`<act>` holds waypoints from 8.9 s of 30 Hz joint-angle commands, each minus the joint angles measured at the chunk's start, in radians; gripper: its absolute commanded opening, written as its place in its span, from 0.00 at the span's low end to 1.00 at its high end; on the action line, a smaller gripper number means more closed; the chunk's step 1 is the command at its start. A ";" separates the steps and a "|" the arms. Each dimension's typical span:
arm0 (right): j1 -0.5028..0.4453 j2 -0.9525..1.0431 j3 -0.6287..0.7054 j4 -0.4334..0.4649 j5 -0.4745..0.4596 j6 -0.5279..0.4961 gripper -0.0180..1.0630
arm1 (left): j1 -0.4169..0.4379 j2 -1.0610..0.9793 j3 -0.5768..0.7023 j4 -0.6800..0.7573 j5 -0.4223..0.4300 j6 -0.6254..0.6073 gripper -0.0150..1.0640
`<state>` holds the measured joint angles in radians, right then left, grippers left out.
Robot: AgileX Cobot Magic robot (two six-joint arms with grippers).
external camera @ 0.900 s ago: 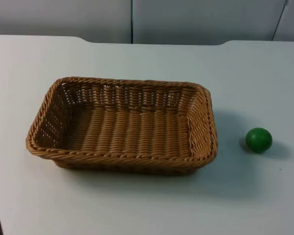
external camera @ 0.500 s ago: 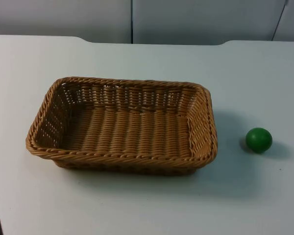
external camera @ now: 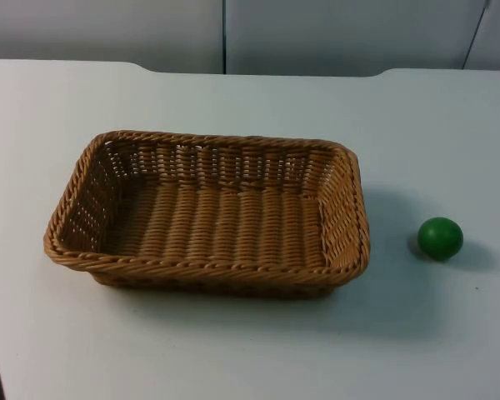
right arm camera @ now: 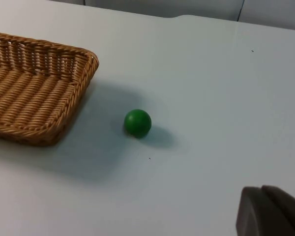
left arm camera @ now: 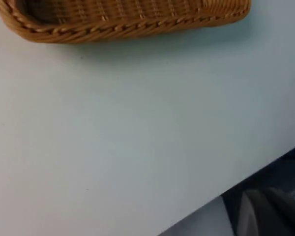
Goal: Pick up the basket with the left hand and place the ball into the basket with the right hand.
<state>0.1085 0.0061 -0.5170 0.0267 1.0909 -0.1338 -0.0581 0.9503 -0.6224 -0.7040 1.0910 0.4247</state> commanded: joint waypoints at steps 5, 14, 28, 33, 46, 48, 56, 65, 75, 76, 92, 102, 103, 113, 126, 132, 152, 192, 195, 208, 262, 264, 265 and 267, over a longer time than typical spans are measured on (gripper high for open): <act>-0.008 -0.006 0.006 -0.001 -0.010 -0.005 0.01 | -0.006 0.325 -0.005 -0.214 -0.122 0.186 0.02; -0.008 -0.006 0.006 -0.001 -0.010 -0.005 0.01 | -0.006 0.585 -0.128 -0.141 -0.207 0.252 0.24; -0.008 -0.006 0.006 -0.001 -0.010 -0.005 0.01 | -0.301 0.618 -0.414 0.539 -0.394 -0.291 0.28; -0.008 -0.006 0.006 -0.001 -0.010 -0.005 0.01 | -0.346 0.686 -0.464 0.801 -0.359 -0.458 0.28; -0.008 -0.006 0.006 -0.001 -0.010 -0.005 0.01 | -0.344 0.820 -0.497 0.801 -0.482 -0.541 0.64; -0.008 -0.006 0.006 -0.001 -0.010 -0.005 0.01 | -0.344 0.820 -0.497 0.801 -0.510 -0.545 0.63; -0.008 -0.006 0.006 -0.001 -0.010 -0.005 0.01 | -0.292 0.895 -0.524 0.797 -0.541 -0.585 0.63; -0.008 -0.006 0.006 -0.001 -0.010 -0.005 0.01 | -0.273 0.966 -0.530 0.792 -0.587 -0.583 0.63; -0.008 -0.006 0.006 -0.001 -0.010 -0.005 0.01 | -0.273 1.063 -0.530 0.795 -0.606 -0.589 0.63; -0.008 -0.006 0.006 -0.001 -0.010 -0.005 0.01 | -0.273 1.075 -0.530 0.795 -0.608 -0.595 0.63; -0.008 -0.006 0.006 -0.001 -0.010 -0.005 0.01 | -0.273 1.095 -0.530 0.734 -0.671 -0.649 0.01; -0.008 -0.006 0.006 -0.001 -0.010 -0.005 0.01 | -0.273 0.996 -0.530 0.664 -0.605 -0.670 0.01; -0.008 -0.006 0.006 -0.001 -0.010 -0.005 0.01 | -0.273 0.996 -0.530 0.664 -0.605 -0.670 0.01; -0.008 -0.006 0.006 -0.001 -0.010 -0.005 0.01 | -0.268 0.784 -0.528 0.613 -0.518 -0.669 0.01; -0.008 -0.006 0.006 -0.001 -0.010 -0.005 0.01 | -0.120 0.677 -0.463 0.228 -0.488 -0.400 0.01; -0.008 -0.006 0.006 -0.001 -0.010 -0.005 0.01 | -0.044 0.662 -0.347 -0.130 -0.519 -0.095 0.01; -0.008 -0.006 0.006 -0.001 -0.010 -0.005 0.01 | -0.024 0.662 -0.326 -0.226 -0.514 -0.014 0.01; -0.008 -0.006 0.006 -0.001 -0.010 -0.005 0.01 | -0.024 0.662 -0.326 -0.220 -0.499 0.126 0.01; -0.008 -0.006 0.006 -0.001 -0.010 -0.005 0.01 | -0.024 0.662 -0.326 -0.220 -0.502 0.126 0.01; -0.008 -0.006 0.006 -0.001 -0.010 -0.005 0.01 | -0.024 0.662 -0.326 -0.220 -0.510 0.126 0.01; -0.379 1.113 -0.149 0.139 -0.297 -0.004 0.52 | -0.024 0.662 -0.330 -0.223 -0.518 0.126 0.01; -0.353 1.228 -0.198 0.133 -0.297 -0.004 0.68 | -0.024 0.662 -0.330 -0.223 -0.518 0.126 0.01; -0.353 1.228 -0.198 0.133 -0.297 -0.004 0.68 | -0.024 0.662 -0.330 -0.223 -0.518 0.126 0.01; -0.295 1.312 -0.242 0.123 -0.304 -0.004 0.73 | -0.024 0.662 -0.330 -0.223 -0.518 0.126 0.01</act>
<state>-0.1918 1.3063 -0.7441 0.1507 0.7968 -0.1338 -0.0846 1.6263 -0.9505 -0.8923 0.5737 0.5510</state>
